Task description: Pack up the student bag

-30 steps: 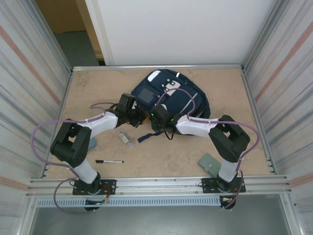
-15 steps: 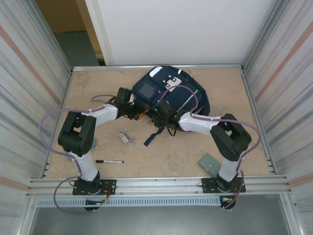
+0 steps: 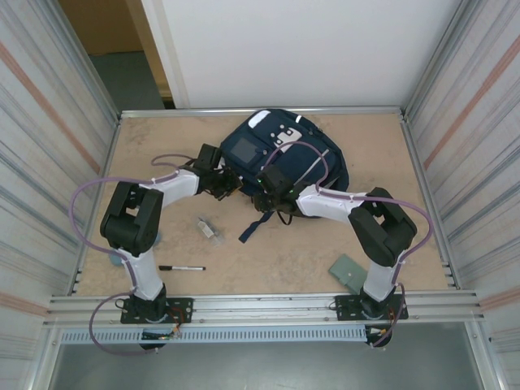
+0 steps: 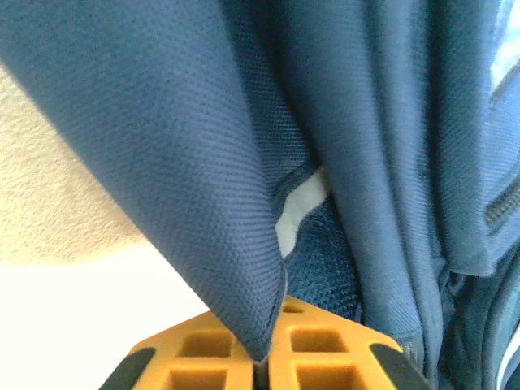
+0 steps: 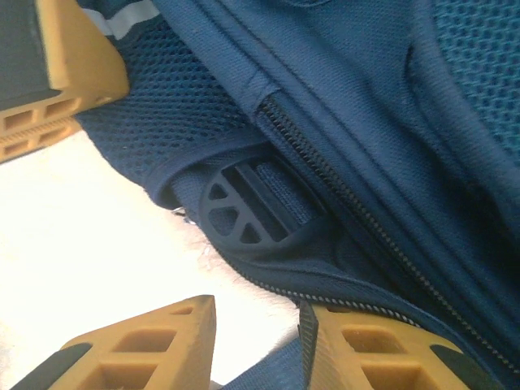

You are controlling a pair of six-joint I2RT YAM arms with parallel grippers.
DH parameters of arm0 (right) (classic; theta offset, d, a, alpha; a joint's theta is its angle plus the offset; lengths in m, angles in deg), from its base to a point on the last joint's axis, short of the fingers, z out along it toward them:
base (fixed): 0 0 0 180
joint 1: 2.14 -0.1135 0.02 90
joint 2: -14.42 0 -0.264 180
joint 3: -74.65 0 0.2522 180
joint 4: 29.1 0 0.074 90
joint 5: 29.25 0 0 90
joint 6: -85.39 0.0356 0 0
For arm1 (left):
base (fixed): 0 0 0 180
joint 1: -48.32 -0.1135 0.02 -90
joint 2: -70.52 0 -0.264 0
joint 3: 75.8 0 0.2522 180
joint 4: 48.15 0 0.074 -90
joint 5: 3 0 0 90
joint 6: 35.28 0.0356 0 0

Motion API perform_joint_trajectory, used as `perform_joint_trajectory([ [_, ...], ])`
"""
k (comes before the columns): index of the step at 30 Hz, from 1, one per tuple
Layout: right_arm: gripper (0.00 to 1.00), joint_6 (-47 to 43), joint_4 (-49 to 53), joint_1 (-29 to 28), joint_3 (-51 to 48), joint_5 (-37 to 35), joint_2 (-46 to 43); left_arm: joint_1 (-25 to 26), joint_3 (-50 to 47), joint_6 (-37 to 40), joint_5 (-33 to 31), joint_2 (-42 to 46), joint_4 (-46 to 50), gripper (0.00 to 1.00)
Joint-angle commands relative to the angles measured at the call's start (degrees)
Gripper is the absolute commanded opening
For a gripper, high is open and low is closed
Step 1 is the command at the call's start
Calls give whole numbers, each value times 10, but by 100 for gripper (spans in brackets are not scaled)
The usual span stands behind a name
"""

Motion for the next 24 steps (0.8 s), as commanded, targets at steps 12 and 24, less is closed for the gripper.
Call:
perform_joint_trajectory([
  [12,37,-123,75,48,33,-21,-40,88,45,-33,-39,77,130,0],
  [24,40,55,167,-59,-16,-87,-121,110,39,-103,-32,112,83,0],
])
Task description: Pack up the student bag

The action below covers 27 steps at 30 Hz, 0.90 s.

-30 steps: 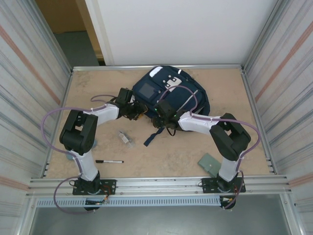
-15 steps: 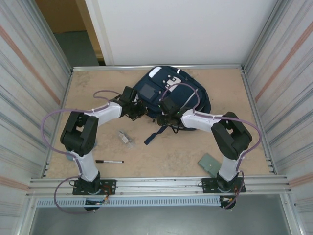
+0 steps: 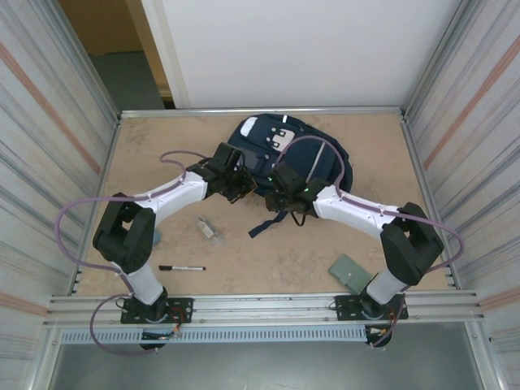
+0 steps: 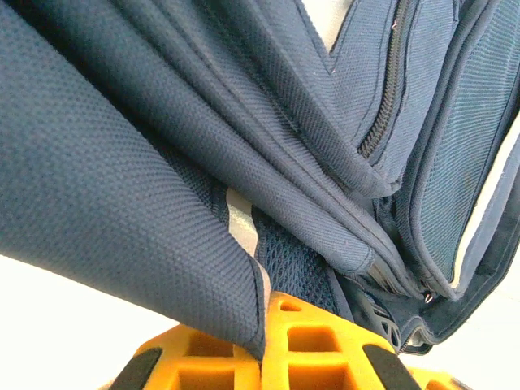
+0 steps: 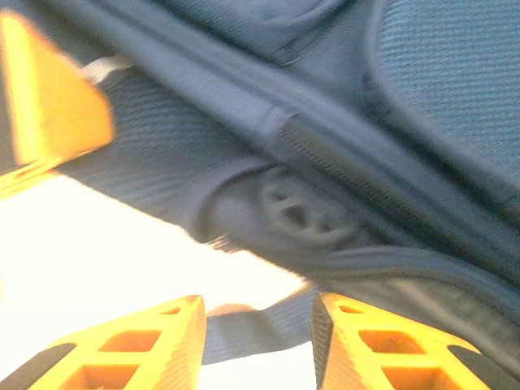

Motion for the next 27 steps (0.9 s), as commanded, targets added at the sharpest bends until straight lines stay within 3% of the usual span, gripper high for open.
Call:
perform_joint_trajectory([
  [1,42,70,39,-54,-1,-62,-1,7,8,-20,11,37,-2,0],
  [4,49,96,26,-70,6,-90,16,9,-3,-34,23,41,-21,0],
  [11,49,89,-40,-75,-5,-141,39,18,-7,-38,40,61,-25,0],
  [19,48,102,-48,-84,-9,-245,39,25,-24,-50,46,86,-29,0],
  [27,40,106,-25,-74,-13,-265,26,27,-25,-38,44,90,-17,0],
])
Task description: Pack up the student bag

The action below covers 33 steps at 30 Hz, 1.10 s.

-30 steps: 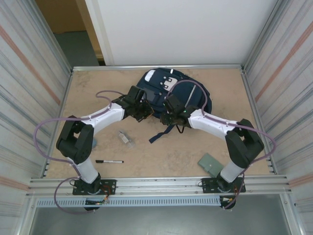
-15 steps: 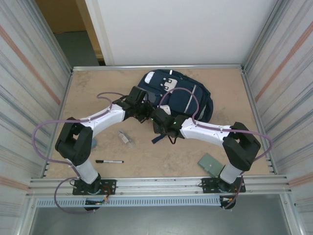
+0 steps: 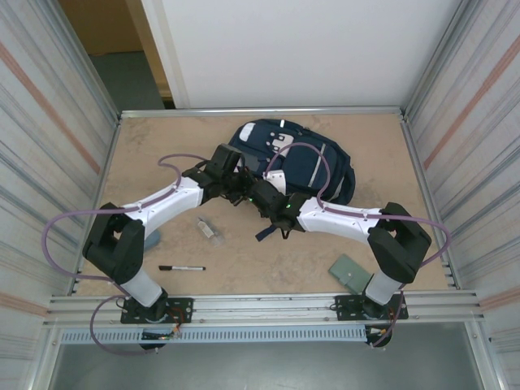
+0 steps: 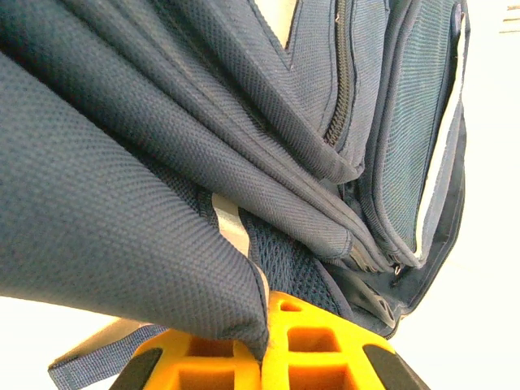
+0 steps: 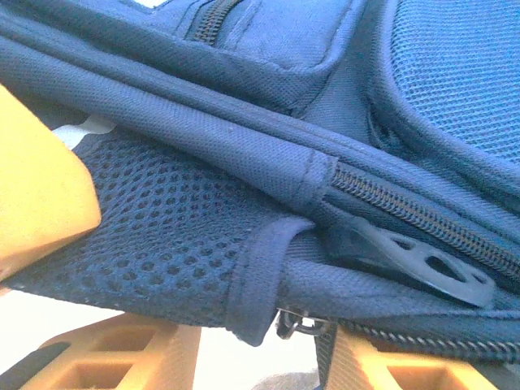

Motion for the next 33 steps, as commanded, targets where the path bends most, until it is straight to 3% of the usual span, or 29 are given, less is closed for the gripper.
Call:
perform_joint_trajectory([
  [1,41,19,15,8,-13,-47,-14,6,-1,9,16,38,0,0],
  [16,1,0,2,36,-57,12,-65,3,-5,13,9,41,-21,0],
  [21,0,-7,5,58,-69,76,-89,-1,-11,13,11,43,-23,0],
  [24,0,19,44,68,-70,64,-101,-2,-7,28,3,38,-14,0],
  [28,0,62,93,115,-92,111,-125,-5,-12,48,-16,31,-10,0],
  [33,0,46,110,152,-135,147,-179,-29,-31,85,-32,24,-6,0],
])
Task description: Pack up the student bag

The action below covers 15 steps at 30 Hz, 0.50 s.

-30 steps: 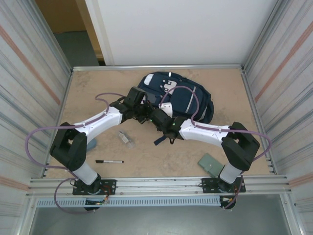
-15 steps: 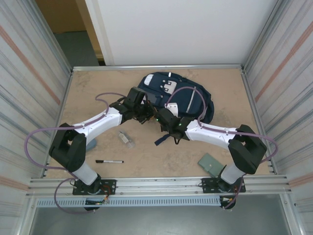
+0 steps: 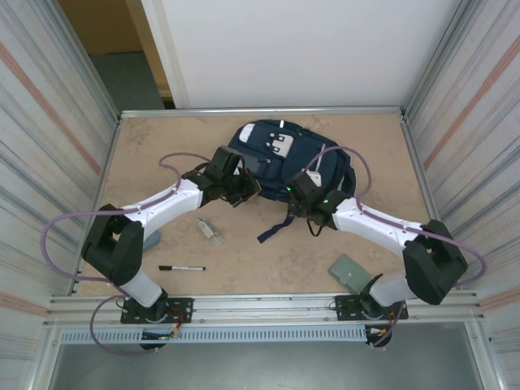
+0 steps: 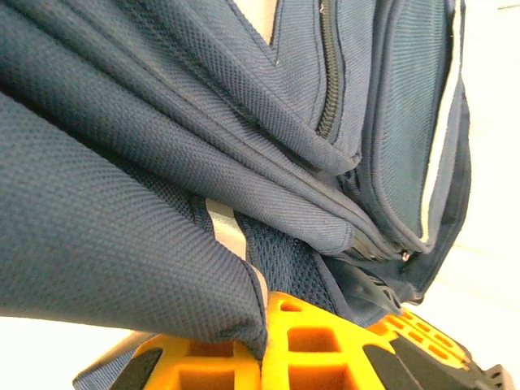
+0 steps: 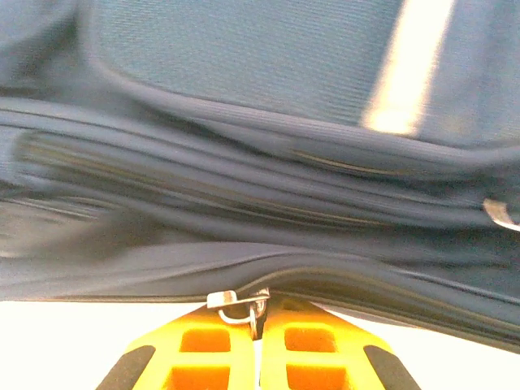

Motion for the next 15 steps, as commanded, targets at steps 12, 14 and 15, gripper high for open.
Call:
perform_joint_trajectory([
  [12,0,-83,92,120,-105,64,-131,-94,67,167,91,-76,102,0],
  [14,0,-104,94,122,-107,73,-130,-96,82,178,101,-98,108,0],
  [15,0,-115,93,123,-106,85,-128,-99,88,178,102,-106,106,0],
])
